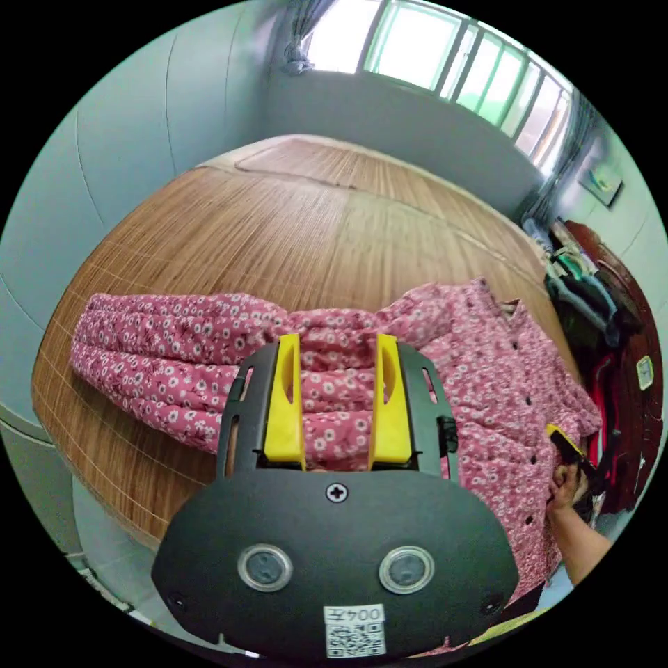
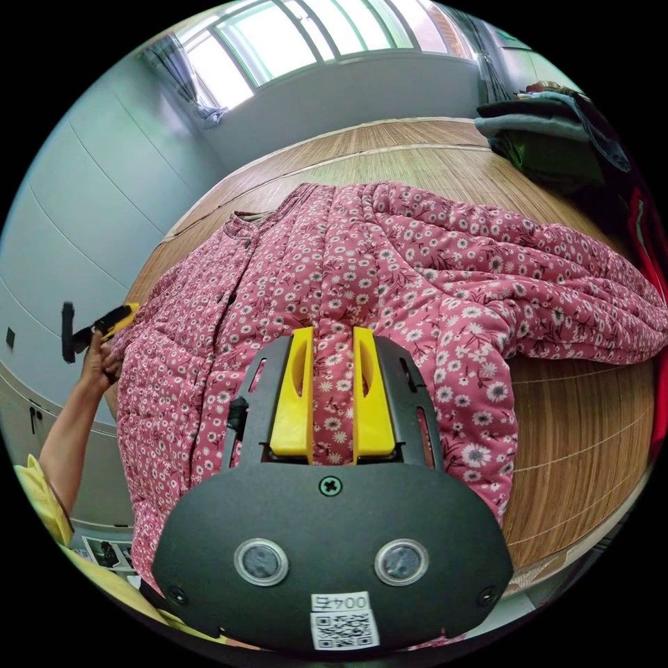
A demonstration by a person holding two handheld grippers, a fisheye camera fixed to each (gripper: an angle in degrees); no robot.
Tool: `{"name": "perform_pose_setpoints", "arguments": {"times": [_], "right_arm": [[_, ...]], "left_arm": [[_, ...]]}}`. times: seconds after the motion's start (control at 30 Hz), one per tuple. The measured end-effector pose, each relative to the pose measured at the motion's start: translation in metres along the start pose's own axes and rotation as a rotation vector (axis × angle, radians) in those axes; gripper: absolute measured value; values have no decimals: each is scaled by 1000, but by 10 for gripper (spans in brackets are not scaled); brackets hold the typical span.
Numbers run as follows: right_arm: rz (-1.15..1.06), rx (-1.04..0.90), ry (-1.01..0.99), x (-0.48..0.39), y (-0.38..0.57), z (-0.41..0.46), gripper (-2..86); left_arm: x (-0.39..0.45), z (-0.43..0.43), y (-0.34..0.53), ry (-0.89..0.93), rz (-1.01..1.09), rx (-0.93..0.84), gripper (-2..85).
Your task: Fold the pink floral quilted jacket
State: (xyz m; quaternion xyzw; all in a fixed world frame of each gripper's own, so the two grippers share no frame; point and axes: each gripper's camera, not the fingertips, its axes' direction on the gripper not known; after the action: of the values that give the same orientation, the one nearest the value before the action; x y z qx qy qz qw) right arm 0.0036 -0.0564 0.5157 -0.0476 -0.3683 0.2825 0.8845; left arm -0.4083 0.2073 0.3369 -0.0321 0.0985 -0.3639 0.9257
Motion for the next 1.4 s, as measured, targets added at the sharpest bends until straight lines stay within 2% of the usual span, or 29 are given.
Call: {"name": "perform_pose_setpoints", "arguments": {"times": [0.1,0.23,0.33,0.37,0.6,0.7,0.77,0.83,0.93,1.1,1.23,1.33,1.4], "right_arm": [[-1,0,3,-1,-1,0,93],[3,0,-5,1,-2,-1,92],[6,1,-12,2,-3,-1,92],[7,1,-14,2,-3,-1,91],[8,3,-17,3,-4,-3,91],[8,4,-17,3,-4,-3,91],[8,4,-16,3,-5,-4,91],[7,4,-15,3,-5,-5,90],[8,2,-16,4,-6,-6,89],[17,-8,-13,5,-8,-8,89],[101,-33,-142,26,-15,-12,83],[224,-27,-298,56,-9,-18,30],[200,-52,-371,60,-8,-29,9]], "left_arm": [[62,-34,0,59,100,147,129],[117,18,-6,35,133,16,133],[114,76,9,-101,160,-138,126],[112,70,8,-80,140,-99,122],[125,56,-14,-26,103,-169,108],[159,4,4,67,203,-91,88],[177,-13,37,22,263,-96,79],[174,0,62,-58,268,-140,76],[158,-3,67,21,195,-100,66],[156,0,58,80,156,-140,52],[179,-6,56,1,202,-140,51],[192,-11,54,-31,222,-139,51],[196,-14,52,-31,221,-140,51]]}}
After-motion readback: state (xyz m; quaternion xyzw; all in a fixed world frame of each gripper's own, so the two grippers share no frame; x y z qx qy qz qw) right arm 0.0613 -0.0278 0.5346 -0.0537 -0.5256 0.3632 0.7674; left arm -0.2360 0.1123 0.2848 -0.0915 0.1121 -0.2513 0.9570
